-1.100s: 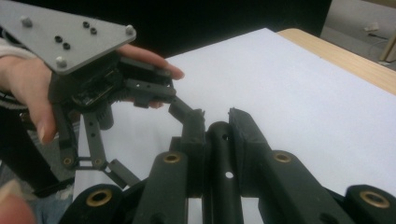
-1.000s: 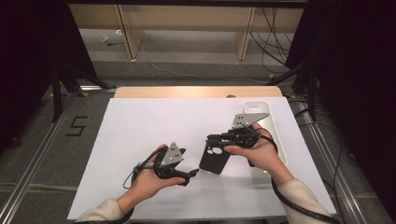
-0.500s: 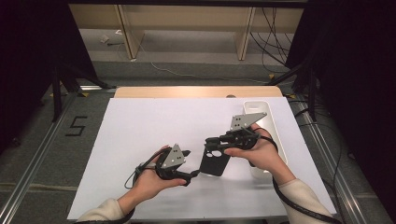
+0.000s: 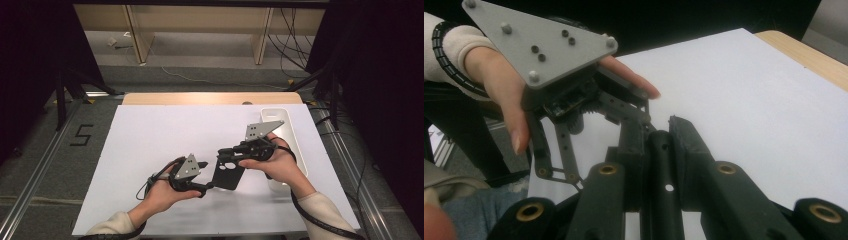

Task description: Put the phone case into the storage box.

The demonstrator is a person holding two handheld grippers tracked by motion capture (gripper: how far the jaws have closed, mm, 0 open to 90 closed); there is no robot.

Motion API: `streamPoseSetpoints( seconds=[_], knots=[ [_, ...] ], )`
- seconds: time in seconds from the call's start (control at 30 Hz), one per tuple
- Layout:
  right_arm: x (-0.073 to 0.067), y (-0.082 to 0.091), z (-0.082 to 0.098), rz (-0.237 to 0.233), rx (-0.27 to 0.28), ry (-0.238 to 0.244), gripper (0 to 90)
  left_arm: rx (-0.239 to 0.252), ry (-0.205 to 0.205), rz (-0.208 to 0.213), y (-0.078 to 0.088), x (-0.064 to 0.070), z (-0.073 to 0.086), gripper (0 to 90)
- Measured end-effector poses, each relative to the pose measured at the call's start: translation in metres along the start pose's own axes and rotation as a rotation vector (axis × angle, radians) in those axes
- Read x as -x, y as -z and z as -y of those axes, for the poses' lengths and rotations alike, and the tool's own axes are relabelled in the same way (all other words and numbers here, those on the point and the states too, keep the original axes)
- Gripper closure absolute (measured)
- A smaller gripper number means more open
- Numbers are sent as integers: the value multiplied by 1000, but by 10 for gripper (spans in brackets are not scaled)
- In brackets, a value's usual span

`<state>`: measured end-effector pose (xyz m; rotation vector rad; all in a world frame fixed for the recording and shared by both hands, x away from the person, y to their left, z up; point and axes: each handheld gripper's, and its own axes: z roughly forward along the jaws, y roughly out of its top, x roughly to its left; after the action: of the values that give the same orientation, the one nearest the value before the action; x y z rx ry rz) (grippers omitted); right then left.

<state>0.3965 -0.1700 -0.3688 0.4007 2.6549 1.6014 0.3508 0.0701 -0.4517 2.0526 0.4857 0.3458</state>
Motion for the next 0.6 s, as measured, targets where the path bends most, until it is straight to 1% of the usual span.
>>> streamPoseSetpoints(
  seconds=[0.1,0.13,0.17,0.23,0.37,0.43,0.47,0.6],
  knots=[
    [-1,-1,-1,-4,0,0,777,5,-3,21,-3,0,0,355],
    [-1,-1,-1,-9,3,2,777,5,-7,35,-5,0,0,369],
    [-1,-1,-1,-9,3,2,777,5,-7,35,-5,0,0,375],
    [-2,-1,-2,-12,3,2,777,8,-8,49,-8,0,1,378],
    [-3,-2,-2,-18,4,2,777,7,-10,67,-11,-1,0,423],
    [-3,-3,-2,-23,6,2,777,10,-6,73,-12,-1,-1,467],
    [-3,-3,-2,-23,6,2,777,12,-3,79,-13,-1,-1,467],
    [-3,-4,-2,-28,11,3,777,18,-2,100,-14,-2,-1,539]
  ],
)
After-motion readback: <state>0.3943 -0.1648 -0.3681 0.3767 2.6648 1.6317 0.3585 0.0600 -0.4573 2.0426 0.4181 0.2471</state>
